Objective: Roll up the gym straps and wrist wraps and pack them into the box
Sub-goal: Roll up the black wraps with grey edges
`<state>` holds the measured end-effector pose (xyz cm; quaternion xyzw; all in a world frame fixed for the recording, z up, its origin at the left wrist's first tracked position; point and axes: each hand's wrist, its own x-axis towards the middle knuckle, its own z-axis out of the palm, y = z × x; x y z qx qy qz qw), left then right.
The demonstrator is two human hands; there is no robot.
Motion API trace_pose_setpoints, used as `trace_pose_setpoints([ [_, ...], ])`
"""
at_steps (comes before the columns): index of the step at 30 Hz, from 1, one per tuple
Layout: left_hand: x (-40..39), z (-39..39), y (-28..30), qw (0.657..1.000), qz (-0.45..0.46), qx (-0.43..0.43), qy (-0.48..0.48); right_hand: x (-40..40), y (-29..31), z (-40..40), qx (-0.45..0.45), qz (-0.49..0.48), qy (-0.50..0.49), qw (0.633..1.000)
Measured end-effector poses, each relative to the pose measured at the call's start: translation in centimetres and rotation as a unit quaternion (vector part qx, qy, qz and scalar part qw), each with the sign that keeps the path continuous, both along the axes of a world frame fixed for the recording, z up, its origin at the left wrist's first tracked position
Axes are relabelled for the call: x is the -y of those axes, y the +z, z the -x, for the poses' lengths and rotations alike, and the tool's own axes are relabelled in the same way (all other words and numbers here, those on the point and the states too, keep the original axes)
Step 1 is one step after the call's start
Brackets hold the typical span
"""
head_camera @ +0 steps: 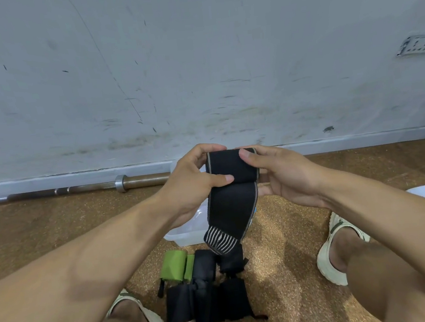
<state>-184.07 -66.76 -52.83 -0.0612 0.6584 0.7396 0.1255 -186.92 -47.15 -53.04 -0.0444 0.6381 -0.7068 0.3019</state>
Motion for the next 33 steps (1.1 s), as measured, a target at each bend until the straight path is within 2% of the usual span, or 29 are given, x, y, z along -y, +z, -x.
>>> trace_pose_setpoints([
  [8, -0.3, -0.2, -0.1, 0.991, -0.085, 0.1, 0.001, -0.2, 0.2, -0.2, -0.147, -0.081, -0.004, 0.986],
  [15, -0.1, 0.2, 0.9, 0.982, -0.149, 0.118, 0.003, 0.5, -0.4, -0.4, -0.244, -0.115, -0.037, 0.962],
  [18, -0.1, 0.3, 1.0, 0.982, -0.152, 0.105, 0.039, 0.4, -0.2, -0.3, -0.227, -0.101, -0.03, 0.968],
  [22, 0.1, 0.4, 1.4, 0.984, -0.154, 0.072, 0.058, 0.5, 0.1, -0.2, -0.093, -0.03, -0.023, 0.995],
  [25, 0.1, 0.3, 1.4, 0.987, -0.14, 0.056, 0.06, 0.8, 0.0, -0.4, -0.045, -0.018, 0.008, 0.999],
  [29, 0.0, 0.2, 1.3, 0.989, -0.123, 0.065, 0.053, 0.8, -0.4, -0.2, -0.029, 0.021, -0.025, 0.999],
  [33, 0.0, 0.1, 1.1, 0.988, -0.125, 0.085, 0.043, 0.8, -0.4, 0.0, -0.056, 0.003, -0.047, 0.997],
])
